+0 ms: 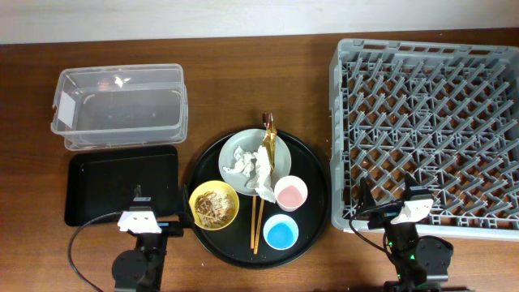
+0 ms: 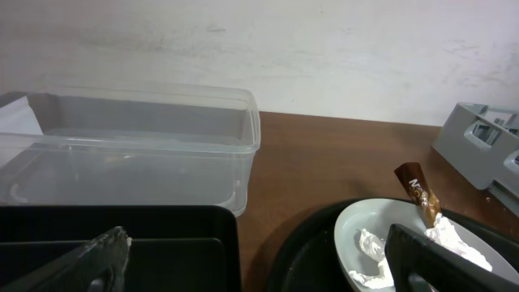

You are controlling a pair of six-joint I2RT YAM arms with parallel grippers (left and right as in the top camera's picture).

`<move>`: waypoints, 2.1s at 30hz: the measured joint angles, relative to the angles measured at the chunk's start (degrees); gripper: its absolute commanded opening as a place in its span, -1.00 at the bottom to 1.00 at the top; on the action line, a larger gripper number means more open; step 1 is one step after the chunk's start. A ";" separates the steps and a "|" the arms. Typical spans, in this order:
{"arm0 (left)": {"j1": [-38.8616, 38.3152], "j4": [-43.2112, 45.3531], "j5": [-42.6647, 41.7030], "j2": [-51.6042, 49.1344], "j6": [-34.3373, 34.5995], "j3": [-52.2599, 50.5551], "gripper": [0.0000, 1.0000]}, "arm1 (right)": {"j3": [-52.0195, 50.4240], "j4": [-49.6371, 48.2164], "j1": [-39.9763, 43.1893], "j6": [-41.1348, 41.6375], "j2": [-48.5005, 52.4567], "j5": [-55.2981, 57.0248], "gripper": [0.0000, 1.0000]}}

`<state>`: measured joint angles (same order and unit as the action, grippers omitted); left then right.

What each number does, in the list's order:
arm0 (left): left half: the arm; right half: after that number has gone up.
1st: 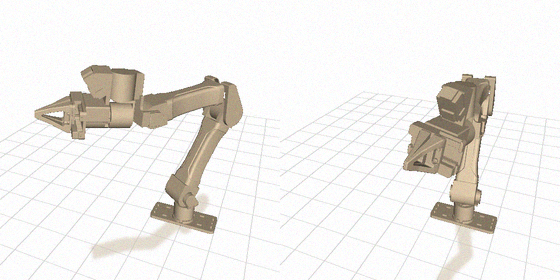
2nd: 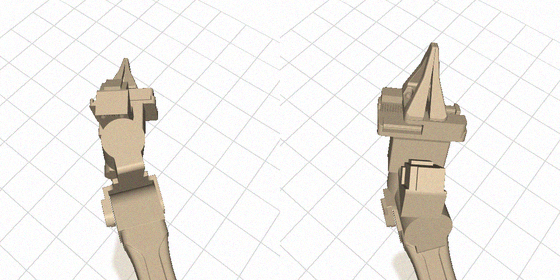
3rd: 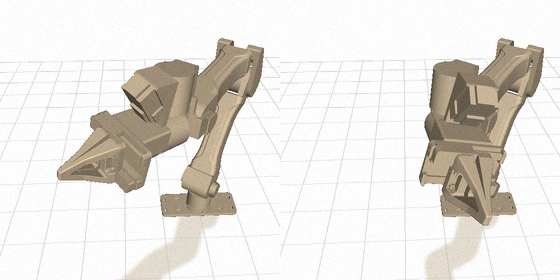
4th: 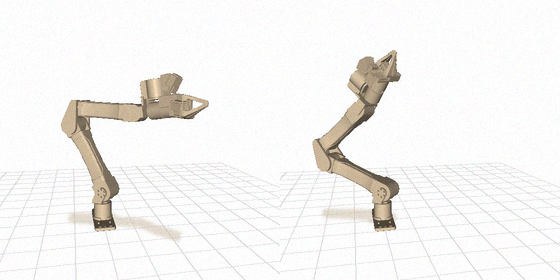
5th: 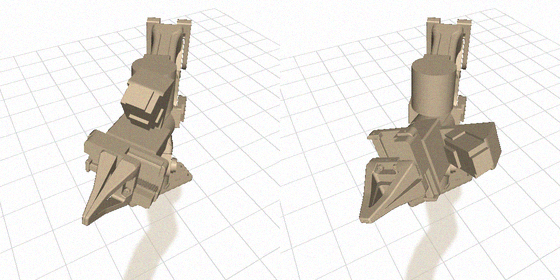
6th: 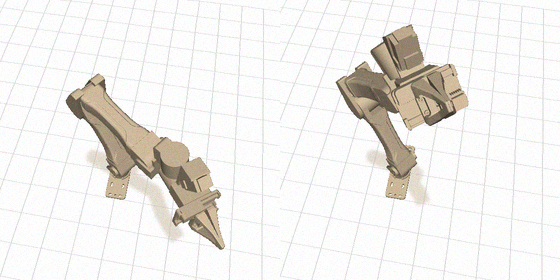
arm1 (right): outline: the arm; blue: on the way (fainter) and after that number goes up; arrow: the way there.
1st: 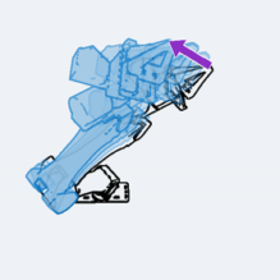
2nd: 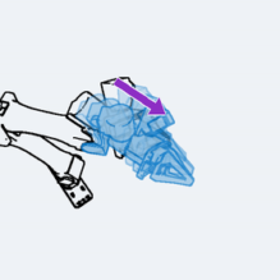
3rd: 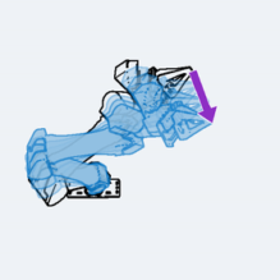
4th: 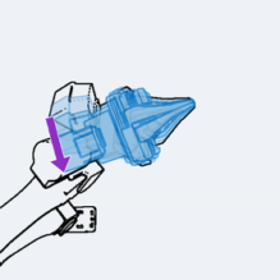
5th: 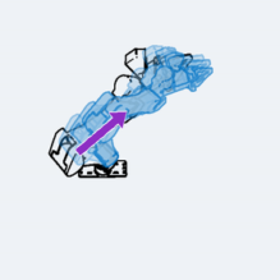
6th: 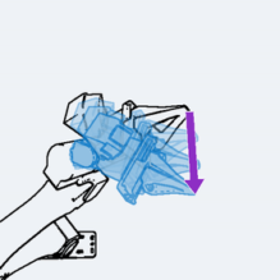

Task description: Sort waste into correct bins and load items into the dishwasher rack

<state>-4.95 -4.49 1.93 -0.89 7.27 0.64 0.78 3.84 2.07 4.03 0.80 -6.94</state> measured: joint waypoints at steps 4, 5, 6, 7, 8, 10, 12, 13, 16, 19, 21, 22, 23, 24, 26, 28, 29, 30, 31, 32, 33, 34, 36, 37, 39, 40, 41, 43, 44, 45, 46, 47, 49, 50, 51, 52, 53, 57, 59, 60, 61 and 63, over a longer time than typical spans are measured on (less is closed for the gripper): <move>0.00 0.00 -0.02 0.00 -0.02 0.00 0.99 | 0.00 0.00 0.00 0.00 0.00 0.00 0.96; 0.00 0.00 -0.02 0.00 -0.02 0.00 0.99 | 0.00 0.00 0.00 -0.02 0.00 0.00 0.97; 0.00 0.00 -0.02 0.00 0.00 0.00 0.99 | 0.00 0.00 0.00 0.02 0.00 -0.02 0.97; 0.00 0.00 -0.02 0.00 -0.02 0.00 0.99 | 0.00 0.00 0.00 0.02 0.00 -0.02 0.97; 0.00 0.00 -0.02 0.00 0.00 0.00 0.99 | 0.00 0.00 0.00 0.00 0.00 0.00 0.97; 0.00 0.00 -0.02 0.00 0.00 0.00 0.99 | 0.00 0.00 0.00 0.00 0.00 -0.02 0.97; 0.00 0.00 -0.02 0.00 0.00 0.00 0.99 | 0.00 0.00 0.00 -0.02 0.00 0.00 0.97; 0.00 0.00 -0.02 0.00 0.00 0.00 0.99 | 0.00 0.00 0.00 0.02 0.00 0.00 0.97; 0.00 0.00 0.00 0.00 0.00 0.00 0.99 | 0.00 0.00 0.00 0.02 0.00 0.00 0.97; 0.00 0.00 0.00 0.00 -0.02 0.00 0.99 | 0.00 0.00 0.00 0.02 0.00 0.00 0.97; 0.00 0.00 0.00 0.00 -0.02 0.00 0.99 | 0.00 0.00 0.00 0.00 0.00 -0.02 0.97; 0.00 0.00 -0.02 0.00 0.00 0.00 0.99 | 0.00 0.00 0.00 0.00 0.00 -0.02 0.97; 0.00 0.00 -0.02 0.00 0.00 0.00 0.99 | 0.00 0.00 0.00 0.02 0.00 -0.02 0.97; 0.00 0.00 0.00 0.00 0.00 0.00 0.99 | 0.00 0.00 0.00 0.00 0.00 -0.02 0.97; 0.00 0.02 0.00 0.00 0.00 0.00 0.99 | 0.00 0.00 0.00 0.00 0.00 0.00 0.97; 0.00 0.00 -0.02 0.00 0.00 0.00 0.99 | 0.00 0.00 0.00 0.02 0.00 -0.02 0.97; 0.00 0.00 -0.02 0.00 0.00 0.00 0.99 | 0.00 0.00 0.00 0.00 0.00 -0.02 0.97; 0.00 0.00 -0.02 0.00 0.00 0.00 0.99 | 0.00 0.00 0.00 0.00 0.00 0.00 0.97; 0.00 0.00 0.00 0.00 0.00 0.00 0.99 | 0.00 0.00 0.00 0.00 0.00 -0.02 0.97; 0.00 0.00 -0.02 0.00 -0.02 0.00 0.99 | 0.00 0.00 0.00 0.00 0.00 0.00 0.97; 0.00 0.00 -0.02 0.00 0.00 0.00 0.99 | 0.00 0.00 0.00 0.00 0.00 0.00 0.97; 0.00 0.00 -0.02 0.00 0.00 0.00 0.99 | 0.00 0.00 0.00 0.00 0.00 0.00 0.97; 0.00 0.00 0.00 0.00 0.00 0.00 0.99 | 0.00 0.00 0.00 0.00 0.00 -0.02 0.97; 0.00 0.02 -0.02 0.00 -0.02 0.00 0.99 | 0.00 0.00 0.00 0.00 0.00 -0.02 0.97; 0.00 0.09 -0.22 0.00 -0.02 0.00 0.99 | 0.00 0.00 0.00 0.85 0.00 -0.04 0.97; 0.00 0.07 -0.46 0.00 0.00 0.00 0.99 | 0.00 0.00 0.00 2.14 0.00 -0.39 0.97; 0.00 0.02 -0.68 0.00 0.00 0.00 0.99 | 0.00 -0.02 0.00 3.06 0.00 -1.18 0.97; 0.00 -0.50 -0.70 -0.04 0.00 0.15 0.99 | 0.20 0.48 0.00 3.69 0.04 -2.25 0.97; 0.00 -1.88 -0.87 -0.35 0.00 0.74 0.99 | 1.01 2.01 0.00 3.96 0.35 -2.69 0.97; 0.00 -5.05 -1.14 -1.38 0.00 2.32 0.99 | 2.36 4.52 0.00 4.35 0.94 -3.26 0.97; 0.00 -8.61 -1.31 -2.49 0.02 4.09 0.99 | 4.48 8.00 0.00 4.74 1.95 -3.58 0.97; 0.00 -11.67 -1.38 -4.22 0.00 6.14 0.99 | 6.10 10.10 0.00 4.81 2.71 -3.74 0.97; 0.00 -14.67 -1.55 -8.00 0.02 10.64 0.99 | 11.87 14.47 0.00 5.01 5.99 -3.76 0.97; 0.00 -16.13 -1.75 -11.10 0.00 14.05 0.99 | 15.47 17.38 0.00 5.01 8.00 -3.76 0.97; 0.00 -17.73 -2.43 -14.03 0.00 16.94 0.99 | 18.73 20.09 0.00 5.05 10.21 -3.91 0.97; 0.00 -18.97 -3.43 -16.72 0.02 19.10 0.99 | 21.77 23.71 0.00 5.03 12.68 -4.00 0.97; 0.00 -20.63 -4.74 -20.37 0.00 21.64 0.99 | 24.30 26.84 0.00 5.05 15.13 -4.02 0.97; 0.00 -29.35 -7.37 -36.50 0.00 33.75 0.99 | 34.45 39.08 0.00 5.03 25.94 -4.17 0.97; 0.00 -35.93 -7.87 -44.68 0.00 41.51 0.99 | 39.39 45.55 0.00 5.03 31.43 -4.26 0.97; 0.00 -39.56 -8.35 -47.98 0.00 44.94 0.99 | 40.72 47.04 0.00 5.03 32.87 -4.55 0.97; 0.00 -42.45 -8.70 -50.29 0.02 47.25 0.99 | 42.64 49.37 0.00 5.03 34.84 -5.11 0.97; 0.00 -47.23 -9.46 -55.58 0.00 52.39 0.99 | 45.22 50.56 0.00 5.03 37.64 -6.29 0.97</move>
<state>-4.95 -51.72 -7.53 -56.47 7.27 53.04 46.00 54.39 2.07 9.06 38.44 -13.23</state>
